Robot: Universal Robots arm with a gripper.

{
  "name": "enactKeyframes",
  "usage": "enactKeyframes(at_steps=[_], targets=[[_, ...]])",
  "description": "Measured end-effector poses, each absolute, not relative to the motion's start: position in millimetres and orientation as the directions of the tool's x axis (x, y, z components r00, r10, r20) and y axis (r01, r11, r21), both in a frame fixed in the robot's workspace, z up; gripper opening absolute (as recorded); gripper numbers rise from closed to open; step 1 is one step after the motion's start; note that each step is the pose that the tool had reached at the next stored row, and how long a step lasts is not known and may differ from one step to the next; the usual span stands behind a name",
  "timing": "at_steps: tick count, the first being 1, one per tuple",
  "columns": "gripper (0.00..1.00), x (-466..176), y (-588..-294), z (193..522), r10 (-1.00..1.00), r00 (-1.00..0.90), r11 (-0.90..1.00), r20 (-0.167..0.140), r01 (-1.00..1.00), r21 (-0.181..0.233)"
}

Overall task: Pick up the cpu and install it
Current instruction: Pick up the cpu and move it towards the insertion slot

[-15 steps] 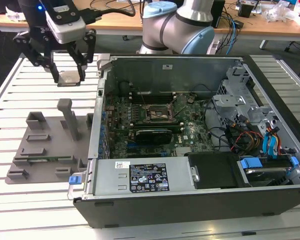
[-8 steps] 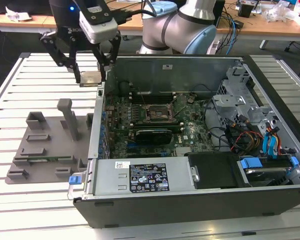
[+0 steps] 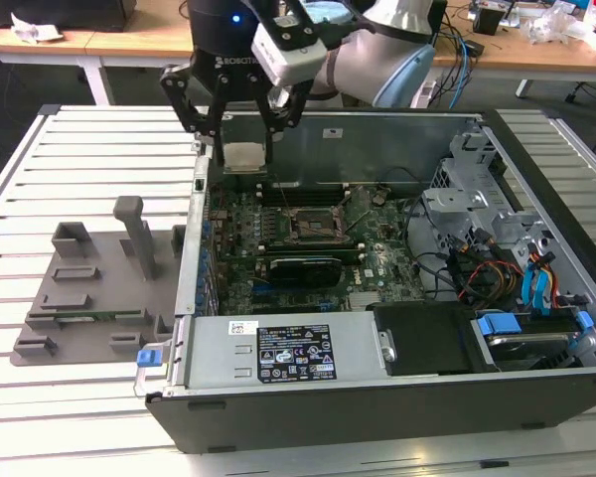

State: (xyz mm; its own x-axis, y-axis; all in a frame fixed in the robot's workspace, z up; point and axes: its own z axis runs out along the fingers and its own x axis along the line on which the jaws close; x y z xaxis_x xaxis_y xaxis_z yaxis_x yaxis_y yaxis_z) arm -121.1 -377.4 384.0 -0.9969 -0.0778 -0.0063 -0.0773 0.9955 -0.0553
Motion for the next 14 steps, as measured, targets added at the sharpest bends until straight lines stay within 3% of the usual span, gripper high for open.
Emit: enactKeyframes(at_steps=[14], targets=[[0.55,-9,-377,383,-0.078,-0.997,0.994,0.004,-0.078,-0.075]])
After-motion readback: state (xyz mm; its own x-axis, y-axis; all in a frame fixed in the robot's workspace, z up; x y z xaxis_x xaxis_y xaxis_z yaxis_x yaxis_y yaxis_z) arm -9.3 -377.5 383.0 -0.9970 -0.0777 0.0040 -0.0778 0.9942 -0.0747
